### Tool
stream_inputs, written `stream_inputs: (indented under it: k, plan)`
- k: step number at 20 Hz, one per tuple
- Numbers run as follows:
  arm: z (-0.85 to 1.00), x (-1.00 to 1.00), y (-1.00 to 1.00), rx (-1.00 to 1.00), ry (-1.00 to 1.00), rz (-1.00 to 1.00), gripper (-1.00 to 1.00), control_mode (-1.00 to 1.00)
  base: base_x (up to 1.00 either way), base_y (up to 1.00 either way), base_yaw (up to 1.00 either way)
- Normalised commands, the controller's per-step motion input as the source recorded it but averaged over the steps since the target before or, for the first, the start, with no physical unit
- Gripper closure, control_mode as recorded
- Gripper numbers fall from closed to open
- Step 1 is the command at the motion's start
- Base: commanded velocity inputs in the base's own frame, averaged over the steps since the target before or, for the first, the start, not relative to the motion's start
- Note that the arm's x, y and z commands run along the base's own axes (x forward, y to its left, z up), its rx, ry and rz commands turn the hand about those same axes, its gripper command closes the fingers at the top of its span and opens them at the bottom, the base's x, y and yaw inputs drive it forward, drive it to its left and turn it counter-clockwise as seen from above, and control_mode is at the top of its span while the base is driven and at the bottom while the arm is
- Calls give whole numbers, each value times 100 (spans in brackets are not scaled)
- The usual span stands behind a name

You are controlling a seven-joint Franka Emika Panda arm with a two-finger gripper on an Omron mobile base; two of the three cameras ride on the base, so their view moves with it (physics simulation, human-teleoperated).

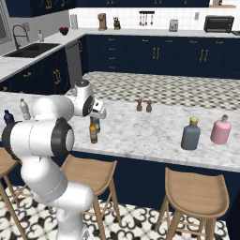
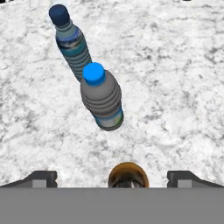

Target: Move the plastic bottles in the middle to the plastics group, and the glass bottles in the middle to the glass group.

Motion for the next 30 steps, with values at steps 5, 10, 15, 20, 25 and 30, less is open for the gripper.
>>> stream_inputs:
  k: [5,10,15,20,25,30]
  plan:
    - [-1,-1,-6,0,-1,-2,-100,-100,0,0,0]
    - [0,-9,-8,0,0,-4,-100,-100,0,0,0]
    - [-4,-1,0,0,0,-3,-100,-100,0,0,0]
    - [-19,17,16,0,-3,0,100,-100,0,0,0]
    - [-9,-7,-4,0,-6,0,100,-100,0,0,0]
    - [3,-39,-8,0,-4,0,100,-100,0,0,0]
